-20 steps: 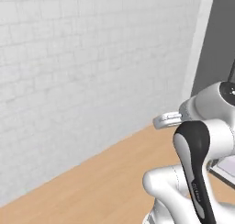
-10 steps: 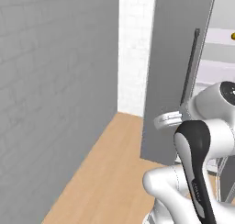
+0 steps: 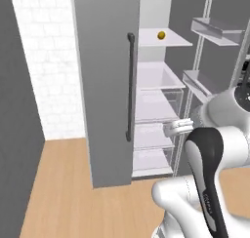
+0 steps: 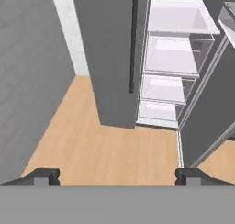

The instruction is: Place one lemon and one fish in each tupperware on the nearby counter, to pack two identical lunches.

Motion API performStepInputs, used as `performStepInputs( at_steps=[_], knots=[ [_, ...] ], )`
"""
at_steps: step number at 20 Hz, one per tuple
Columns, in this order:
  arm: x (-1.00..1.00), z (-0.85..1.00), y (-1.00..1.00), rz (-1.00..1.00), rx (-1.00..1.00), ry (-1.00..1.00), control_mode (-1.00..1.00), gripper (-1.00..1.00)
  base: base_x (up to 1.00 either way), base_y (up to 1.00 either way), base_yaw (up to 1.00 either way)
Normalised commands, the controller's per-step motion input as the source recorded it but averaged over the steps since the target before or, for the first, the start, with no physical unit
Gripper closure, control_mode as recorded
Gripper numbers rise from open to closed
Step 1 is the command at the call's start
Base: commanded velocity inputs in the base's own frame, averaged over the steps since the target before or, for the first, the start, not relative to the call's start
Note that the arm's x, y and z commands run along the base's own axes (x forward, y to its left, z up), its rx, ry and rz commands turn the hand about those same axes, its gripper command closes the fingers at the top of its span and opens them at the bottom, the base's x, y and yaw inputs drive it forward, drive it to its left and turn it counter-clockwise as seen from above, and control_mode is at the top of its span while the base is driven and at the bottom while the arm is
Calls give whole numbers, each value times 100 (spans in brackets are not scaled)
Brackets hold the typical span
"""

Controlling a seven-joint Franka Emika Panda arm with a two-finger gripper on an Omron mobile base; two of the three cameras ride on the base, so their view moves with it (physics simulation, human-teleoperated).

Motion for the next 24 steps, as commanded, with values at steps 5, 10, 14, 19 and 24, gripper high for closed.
performStepInputs(
  at_steps=[5,10,14,19,24],
  knots=[
    [0,0,0,0,0,0,100,-100,88,36,-49],
    [0,0,0,0,0,0,100,-100,95,0,-25],
    [0,0,0,0,0,0,100,-100,93,-2,-23],
    [0,0,0,0,0,0,100,-100,53,-27,-18],
    [0,0,0,0,0,0,100,-100,61,-13,-17]
  ],
)
